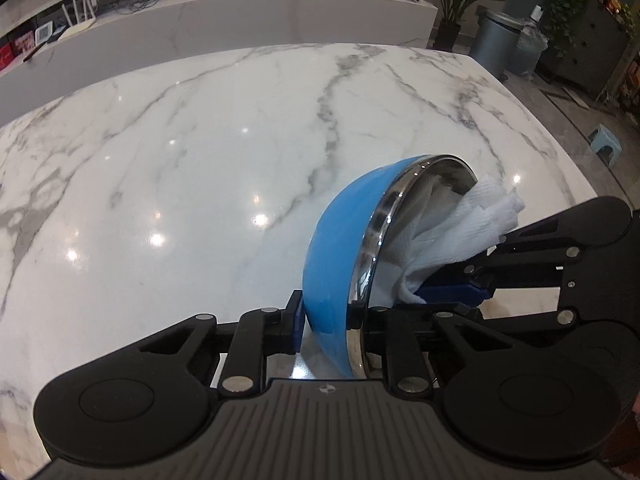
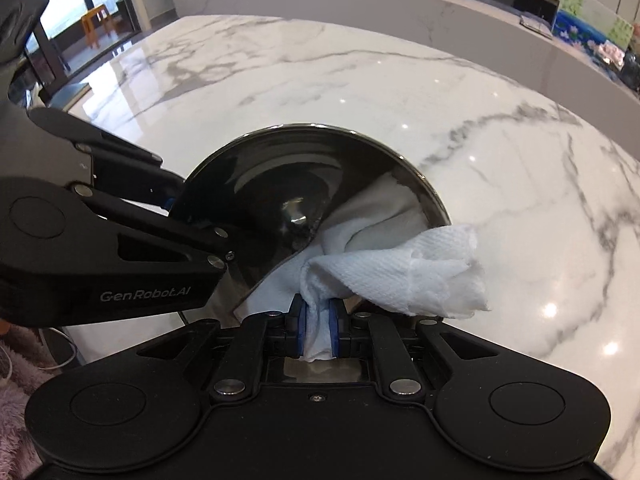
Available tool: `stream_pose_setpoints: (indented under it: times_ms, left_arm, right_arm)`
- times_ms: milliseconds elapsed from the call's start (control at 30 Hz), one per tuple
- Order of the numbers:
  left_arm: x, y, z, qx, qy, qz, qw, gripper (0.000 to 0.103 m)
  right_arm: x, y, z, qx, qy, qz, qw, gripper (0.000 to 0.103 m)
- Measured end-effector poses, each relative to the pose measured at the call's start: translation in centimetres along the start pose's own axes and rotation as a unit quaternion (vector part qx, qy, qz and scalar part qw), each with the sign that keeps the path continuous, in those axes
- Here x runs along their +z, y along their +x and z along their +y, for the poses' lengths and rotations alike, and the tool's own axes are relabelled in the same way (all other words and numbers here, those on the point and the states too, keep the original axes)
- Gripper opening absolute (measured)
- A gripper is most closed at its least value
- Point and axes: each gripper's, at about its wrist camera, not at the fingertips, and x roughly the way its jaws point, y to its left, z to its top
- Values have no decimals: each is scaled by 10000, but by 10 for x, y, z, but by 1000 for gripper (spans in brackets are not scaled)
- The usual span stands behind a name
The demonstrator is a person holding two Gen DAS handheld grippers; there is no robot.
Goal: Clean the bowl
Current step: 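Tilt the bowl up with the left gripper while the right gripper wipes inside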
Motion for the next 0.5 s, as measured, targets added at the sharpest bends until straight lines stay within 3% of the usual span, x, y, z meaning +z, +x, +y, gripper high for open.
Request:
stream_pose_setpoints:
  times_ms: [167,267,367,500]
  left_arm:
    - [0,0,-2,60,105,26,9999,19]
    - [-1,0,-3,113,168,33,9998,19]
    - [-1,1,-4,164,229,40,9996,19]
    - [-1,1,-3,182,242,28,9995,19]
  right_arm:
    - [1,4,13,-489,-562,55,9972,8]
    - [-2,4,25,-1086,-1135,8,9876,8]
    - [-4,3,29,-1394,-1463,-25,9794,8]
    - [-5,5,28,-1428,-1565,-55,9773,8]
